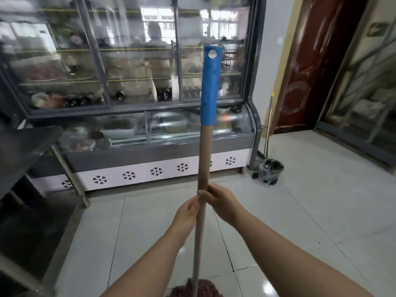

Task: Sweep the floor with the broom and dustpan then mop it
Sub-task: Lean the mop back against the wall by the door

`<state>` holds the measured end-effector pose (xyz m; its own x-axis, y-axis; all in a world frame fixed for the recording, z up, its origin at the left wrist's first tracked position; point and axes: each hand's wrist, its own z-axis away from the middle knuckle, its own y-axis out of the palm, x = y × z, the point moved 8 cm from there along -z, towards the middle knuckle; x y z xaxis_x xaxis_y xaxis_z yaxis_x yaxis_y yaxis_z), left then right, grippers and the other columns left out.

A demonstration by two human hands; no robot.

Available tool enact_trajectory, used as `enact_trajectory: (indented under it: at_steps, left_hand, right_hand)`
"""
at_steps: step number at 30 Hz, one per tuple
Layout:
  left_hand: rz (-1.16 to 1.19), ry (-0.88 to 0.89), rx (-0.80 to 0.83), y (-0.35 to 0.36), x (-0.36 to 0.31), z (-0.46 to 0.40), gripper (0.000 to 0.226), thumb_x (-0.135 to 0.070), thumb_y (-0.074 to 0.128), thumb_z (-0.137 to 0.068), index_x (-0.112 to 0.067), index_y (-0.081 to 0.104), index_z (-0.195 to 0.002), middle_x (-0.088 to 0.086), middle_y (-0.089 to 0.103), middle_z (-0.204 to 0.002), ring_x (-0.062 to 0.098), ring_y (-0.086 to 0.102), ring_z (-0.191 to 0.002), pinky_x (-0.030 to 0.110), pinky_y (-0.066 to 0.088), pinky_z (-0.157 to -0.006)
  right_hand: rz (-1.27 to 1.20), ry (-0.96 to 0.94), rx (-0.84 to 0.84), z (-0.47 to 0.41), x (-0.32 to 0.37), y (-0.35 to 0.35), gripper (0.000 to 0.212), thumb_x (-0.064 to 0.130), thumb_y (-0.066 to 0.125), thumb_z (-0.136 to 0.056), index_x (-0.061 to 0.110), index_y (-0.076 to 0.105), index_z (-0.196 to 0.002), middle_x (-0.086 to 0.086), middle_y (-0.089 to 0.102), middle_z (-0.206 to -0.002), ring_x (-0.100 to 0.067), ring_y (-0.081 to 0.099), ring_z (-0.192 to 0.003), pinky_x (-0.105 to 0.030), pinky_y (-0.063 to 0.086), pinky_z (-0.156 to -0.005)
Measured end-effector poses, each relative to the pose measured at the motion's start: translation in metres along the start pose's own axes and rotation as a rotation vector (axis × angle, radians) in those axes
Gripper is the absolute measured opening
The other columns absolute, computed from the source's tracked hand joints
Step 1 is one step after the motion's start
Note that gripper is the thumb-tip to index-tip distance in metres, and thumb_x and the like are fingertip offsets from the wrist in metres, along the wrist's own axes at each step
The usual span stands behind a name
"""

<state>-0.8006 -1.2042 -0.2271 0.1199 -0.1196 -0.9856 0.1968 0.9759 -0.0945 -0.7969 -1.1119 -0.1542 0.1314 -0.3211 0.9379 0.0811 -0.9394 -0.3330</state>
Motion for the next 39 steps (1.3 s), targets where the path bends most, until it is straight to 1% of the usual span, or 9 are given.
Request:
enact_trajectory:
  at_steps: [4,9,12,16,21,23,33,37,39]
  left_hand:
    - [-0.003,-0.042,0.049,-0.01,0.015,-0.04,0.022,-0.044,0.039,-0.095,-0.037,0.06,-0.096,-0.013,0.064,-0.091,0.002,0.058,-0.089,0.02,0.047,-0.077]
    - [0.046,0.048,0.08,0.001,-0.029,-0.068,0.029,-0.055,0.043,-0.087,-0.03,0.059,-0.088,0.003,0.064,-0.093,0.019,0.059,-0.093,0.033,0.045,-0.084]
    - [0.123,0.168,0.107,0.018,-0.082,-0.077,0.036,-0.052,0.045,-0.089,-0.019,0.057,-0.097,0.006,0.063,-0.094,0.024,0.059,-0.098,0.036,0.044,-0.087]
    - [0.195,0.362,0.149,0.045,-0.167,-0.081,0.044,-0.059,0.037,-0.088,-0.019,0.056,-0.094,0.0,0.059,-0.079,0.01,0.056,-0.076,0.032,0.044,-0.079]
    - [0.297,0.393,0.277,0.103,-0.269,-0.084,0.032,-0.056,0.046,-0.08,-0.036,0.07,-0.076,-0.015,0.065,-0.065,0.011,0.056,-0.07,0.034,0.045,-0.078]
    - [0.334,0.42,0.369,0.137,-0.306,-0.081,0.027,-0.05,0.049,-0.087,-0.043,0.072,-0.076,-0.015,0.07,-0.073,0.009,0.063,-0.074,0.034,0.046,-0.085]
    - [0.382,0.38,0.528,0.338,-0.387,-0.091,0.03,-0.038,0.048,-0.094,-0.015,0.066,-0.09,0.011,0.069,-0.089,0.025,0.062,-0.09,0.042,0.046,-0.093]
    - [0.419,0.36,0.525,0.423,-0.406,-0.123,0.03,-0.042,0.046,-0.094,-0.019,0.065,-0.095,0.003,0.07,-0.095,0.018,0.061,-0.09,0.037,0.047,-0.087]
    - [0.469,0.345,0.511,0.456,-0.415,-0.147,0.036,-0.043,0.047,-0.093,-0.014,0.064,-0.106,0.006,0.066,-0.098,0.016,0.059,-0.087,0.029,0.048,-0.079]
  right_hand:
    - [-0.062,0.104,-0.17,-0.038,-0.021,-0.001,0.031,0.017,0.059,-0.09,0.028,0.054,-0.062,0.009,0.05,-0.06,-0.008,0.047,-0.061,-0.026,0.04,-0.066]
    - [-0.123,0.095,-0.289,-0.064,0.001,-0.033,0.034,0.026,0.065,-0.085,0.025,0.059,-0.052,0.005,0.049,-0.054,-0.013,0.049,-0.064,-0.041,0.051,-0.076]
    - [-0.195,-0.002,-0.357,-0.076,0.042,-0.068,0.023,0.025,0.065,-0.085,0.011,0.065,-0.067,-0.002,0.054,-0.061,-0.013,0.052,-0.065,-0.04,0.052,-0.068]
    - [-0.205,-0.139,-0.471,-0.081,0.108,-0.128,0.026,0.025,0.065,-0.086,0.014,0.06,-0.063,0.006,0.05,-0.051,-0.011,0.047,-0.055,-0.033,0.044,-0.061]
    - [-0.172,-0.31,-0.611,-0.059,0.188,-0.221,0.033,0.032,0.066,-0.083,0.002,0.065,-0.07,-0.008,0.054,-0.065,-0.016,0.051,-0.065,-0.035,0.043,-0.064]
    - [-0.225,-0.365,-0.612,-0.049,0.21,-0.258,0.023,0.032,0.066,-0.084,0.014,0.072,-0.071,-0.01,0.064,-0.072,-0.018,0.062,-0.072,-0.035,0.052,-0.068]
    - [-0.402,-0.446,-0.755,-0.013,0.186,-0.454,0.025,0.026,0.063,-0.088,0.023,0.074,-0.066,0.004,0.072,-0.067,-0.005,0.068,-0.064,-0.028,0.051,-0.07]
    - [-0.337,-0.394,-0.772,-0.012,0.167,-0.542,0.013,0.021,0.057,-0.092,0.02,0.07,-0.096,0.003,0.071,-0.085,-0.009,0.065,-0.082,-0.032,0.054,-0.081]
    - [-0.198,-0.341,-0.725,-0.014,0.159,-0.579,0.03,0.023,0.056,-0.093,0.015,0.059,-0.122,0.006,0.067,-0.095,-0.004,0.064,-0.083,-0.027,0.056,-0.076]
